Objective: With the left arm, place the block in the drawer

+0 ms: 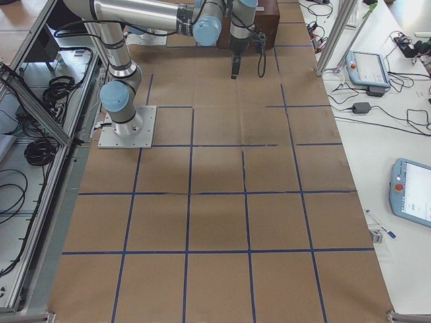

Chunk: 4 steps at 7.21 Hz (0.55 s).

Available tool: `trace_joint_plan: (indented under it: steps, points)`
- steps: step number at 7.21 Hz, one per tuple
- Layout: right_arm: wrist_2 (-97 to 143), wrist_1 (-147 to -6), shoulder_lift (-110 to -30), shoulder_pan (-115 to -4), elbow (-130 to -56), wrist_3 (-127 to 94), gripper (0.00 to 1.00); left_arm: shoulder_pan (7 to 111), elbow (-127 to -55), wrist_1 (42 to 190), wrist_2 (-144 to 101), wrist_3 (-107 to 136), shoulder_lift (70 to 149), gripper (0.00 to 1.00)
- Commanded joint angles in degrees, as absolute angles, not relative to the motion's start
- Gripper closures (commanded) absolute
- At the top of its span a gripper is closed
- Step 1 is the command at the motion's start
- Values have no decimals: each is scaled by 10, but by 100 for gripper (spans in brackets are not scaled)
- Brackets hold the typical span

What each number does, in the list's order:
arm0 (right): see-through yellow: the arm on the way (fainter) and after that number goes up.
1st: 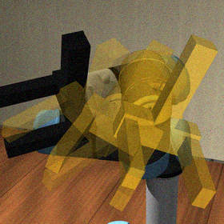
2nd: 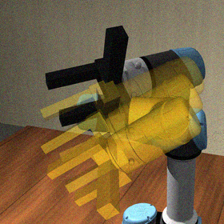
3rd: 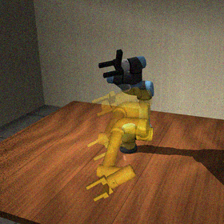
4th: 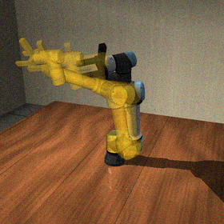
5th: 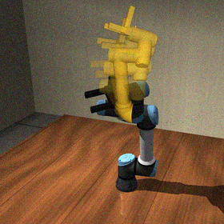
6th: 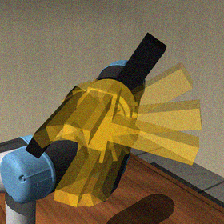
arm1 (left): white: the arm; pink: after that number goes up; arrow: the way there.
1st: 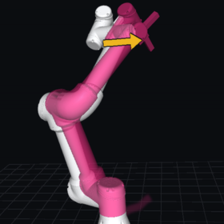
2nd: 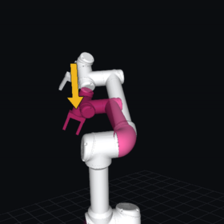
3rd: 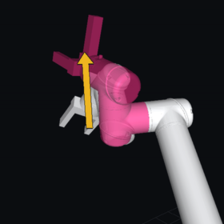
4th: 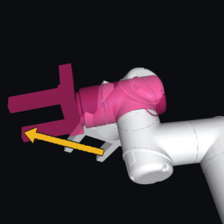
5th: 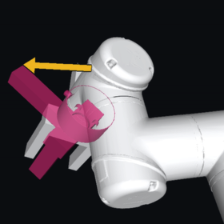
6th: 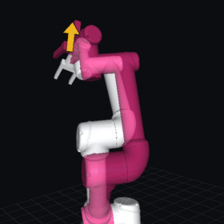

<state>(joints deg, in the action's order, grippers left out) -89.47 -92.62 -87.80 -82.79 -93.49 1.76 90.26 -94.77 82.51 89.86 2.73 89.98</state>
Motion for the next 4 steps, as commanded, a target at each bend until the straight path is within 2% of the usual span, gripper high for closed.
trace_joint_plan:
  steps: [1,4]
  points:
    - [-895,-926,-878,-828,-934,18,0,914,-947,848,898,-45,895,2]
    - [-895,-925,-878,-828,-935,18,0,910,-936,873,899,-83,894,1]
